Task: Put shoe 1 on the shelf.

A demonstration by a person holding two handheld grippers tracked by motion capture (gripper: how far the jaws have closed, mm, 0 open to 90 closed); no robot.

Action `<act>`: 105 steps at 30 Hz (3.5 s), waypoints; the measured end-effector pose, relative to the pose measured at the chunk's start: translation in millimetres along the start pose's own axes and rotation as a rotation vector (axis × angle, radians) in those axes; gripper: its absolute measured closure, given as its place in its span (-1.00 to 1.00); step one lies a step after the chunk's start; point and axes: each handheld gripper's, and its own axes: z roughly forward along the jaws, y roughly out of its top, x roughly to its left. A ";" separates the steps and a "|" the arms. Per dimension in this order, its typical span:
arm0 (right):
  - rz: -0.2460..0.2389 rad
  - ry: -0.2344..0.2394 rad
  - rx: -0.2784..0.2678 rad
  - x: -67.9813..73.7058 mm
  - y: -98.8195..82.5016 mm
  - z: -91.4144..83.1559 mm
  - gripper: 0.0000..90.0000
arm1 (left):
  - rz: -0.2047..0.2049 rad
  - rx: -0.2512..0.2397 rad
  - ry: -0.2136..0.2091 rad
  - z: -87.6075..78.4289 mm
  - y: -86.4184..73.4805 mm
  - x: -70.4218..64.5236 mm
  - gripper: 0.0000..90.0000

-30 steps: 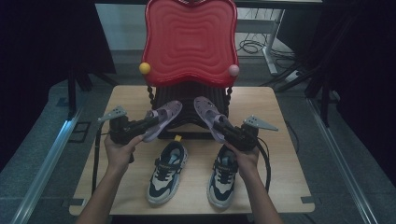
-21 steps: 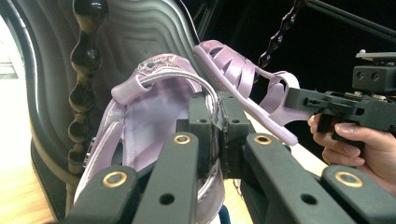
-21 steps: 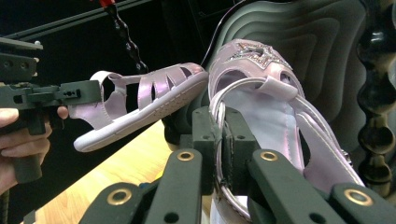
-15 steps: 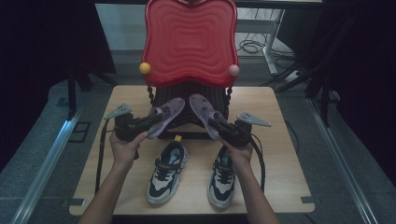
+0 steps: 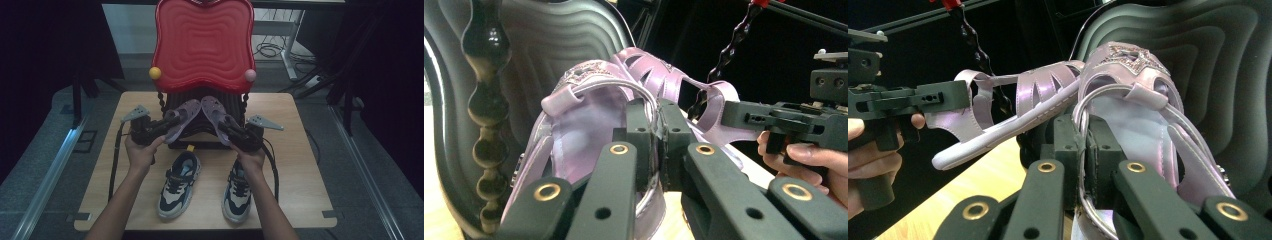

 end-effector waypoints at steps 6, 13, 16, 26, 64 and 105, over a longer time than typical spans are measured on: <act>-0.005 -0.005 -0.018 0.2 5.5 7.2 0.90 | 0.024 -0.037 0.008 6.6 0.8 1.0 0.91; -0.018 -0.022 -0.030 -3.7 9.8 13.8 0.90 | 0.040 -0.063 0.012 18.4 -1.8 2.4 0.90; -0.014 -0.029 -0.028 -6.3 8.8 16.5 0.90 | 0.045 -0.061 0.019 23.5 -3.7 4.3 0.90; -0.014 -0.034 -0.042 -9.3 7.3 24.7 0.90 | 0.072 -0.063 0.040 30.8 -3.0 8.1 0.90; -0.205 -0.226 -0.033 -17.9 6.5 66.4 0.86 | 0.221 -0.074 0.098 74.1 -12.7 17.5 0.83; -0.140 -0.169 0.066 -11.6 10.1 47.0 0.23 | 0.149 -0.061 0.050 52.4 -21.4 16.6 0.24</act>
